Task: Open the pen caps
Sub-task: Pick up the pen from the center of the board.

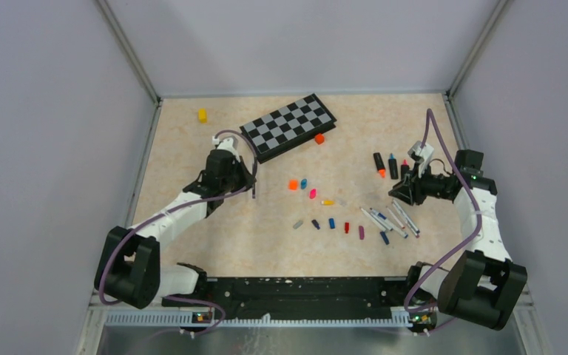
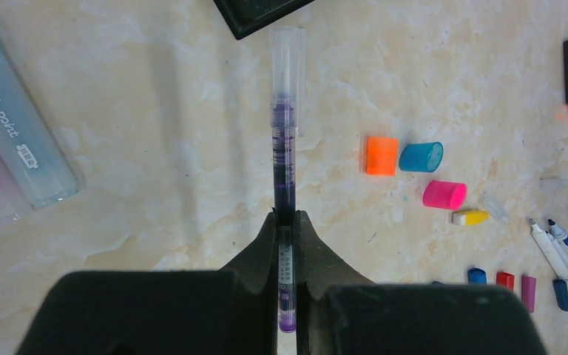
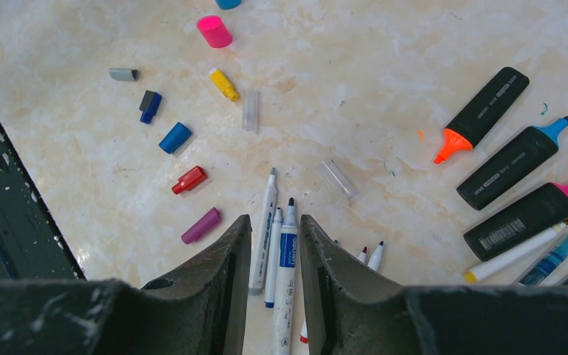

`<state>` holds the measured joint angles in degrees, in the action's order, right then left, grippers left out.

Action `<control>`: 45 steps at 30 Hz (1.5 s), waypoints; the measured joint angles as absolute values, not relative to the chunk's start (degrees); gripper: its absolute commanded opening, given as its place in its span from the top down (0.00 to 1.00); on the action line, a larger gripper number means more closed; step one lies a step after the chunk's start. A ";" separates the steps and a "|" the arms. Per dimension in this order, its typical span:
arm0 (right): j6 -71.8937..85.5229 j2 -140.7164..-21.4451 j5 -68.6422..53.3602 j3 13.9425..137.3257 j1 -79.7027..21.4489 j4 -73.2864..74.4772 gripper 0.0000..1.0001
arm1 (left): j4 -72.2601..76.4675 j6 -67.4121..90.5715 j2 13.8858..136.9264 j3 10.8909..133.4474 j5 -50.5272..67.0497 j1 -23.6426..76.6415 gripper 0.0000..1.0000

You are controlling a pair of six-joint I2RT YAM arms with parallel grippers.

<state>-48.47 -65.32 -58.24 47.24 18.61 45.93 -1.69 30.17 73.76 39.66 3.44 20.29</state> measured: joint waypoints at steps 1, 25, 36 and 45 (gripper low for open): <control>-48.47 -65.32 -58.24 47.24 18.61 45.93 0.70 | -1.56 30.17 73.76 39.55 3.57 20.29 1.00; -48.49 -65.30 -58.37 47.24 18.61 46.09 0.70 | -0.01 30.59 73.76 36.99 6.09 20.29 1.00; -48.49 -65.32 -58.37 47.22 18.50 46.09 0.70 | 0.01 30.59 73.76 36.99 6.50 20.29 1.00; -48.53 -65.30 -58.37 47.22 18.50 46.15 0.70 | 0.01 30.59 73.76 36.99 6.68 20.29 1.00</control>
